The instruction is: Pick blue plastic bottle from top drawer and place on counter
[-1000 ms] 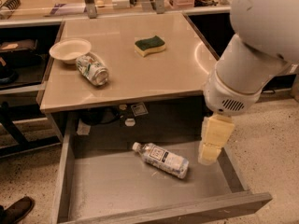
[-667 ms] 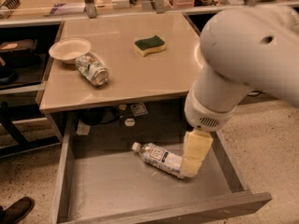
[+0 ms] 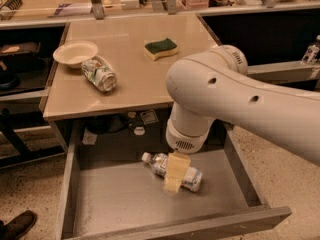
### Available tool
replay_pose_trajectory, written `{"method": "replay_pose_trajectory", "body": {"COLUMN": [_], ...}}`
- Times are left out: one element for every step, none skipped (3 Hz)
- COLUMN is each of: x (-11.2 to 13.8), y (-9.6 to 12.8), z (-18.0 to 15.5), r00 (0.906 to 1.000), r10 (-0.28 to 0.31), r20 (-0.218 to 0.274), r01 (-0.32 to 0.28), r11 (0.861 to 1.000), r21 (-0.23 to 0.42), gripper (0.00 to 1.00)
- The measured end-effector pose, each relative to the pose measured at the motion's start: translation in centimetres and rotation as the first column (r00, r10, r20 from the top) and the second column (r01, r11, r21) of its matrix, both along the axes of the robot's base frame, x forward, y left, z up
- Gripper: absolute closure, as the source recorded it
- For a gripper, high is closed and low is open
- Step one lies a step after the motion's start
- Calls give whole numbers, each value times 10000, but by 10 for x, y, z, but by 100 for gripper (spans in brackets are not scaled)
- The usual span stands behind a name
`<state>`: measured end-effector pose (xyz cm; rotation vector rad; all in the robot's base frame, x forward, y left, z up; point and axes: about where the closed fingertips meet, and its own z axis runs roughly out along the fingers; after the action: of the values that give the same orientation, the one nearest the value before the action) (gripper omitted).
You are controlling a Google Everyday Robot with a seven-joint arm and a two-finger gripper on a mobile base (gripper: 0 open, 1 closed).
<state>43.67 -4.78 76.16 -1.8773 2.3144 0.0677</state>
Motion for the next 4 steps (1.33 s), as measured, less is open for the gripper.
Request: {"method": "replay_pose_trajectory", "body": {"x": [9,17,26,35], "y": [18,27,12,-12], "z": [-27,-53,-79,-104], "r00": [9997,9996,9983,9954], "r10": [-114,-234,-566,-945], "r20": [-199,-174,-125,-124], "r01": [114,231,562,940], "r11": [9999,9995,9980,9948], "r21": [-1,-203,-302,-397], "gripper": [0,0,0,0]}}
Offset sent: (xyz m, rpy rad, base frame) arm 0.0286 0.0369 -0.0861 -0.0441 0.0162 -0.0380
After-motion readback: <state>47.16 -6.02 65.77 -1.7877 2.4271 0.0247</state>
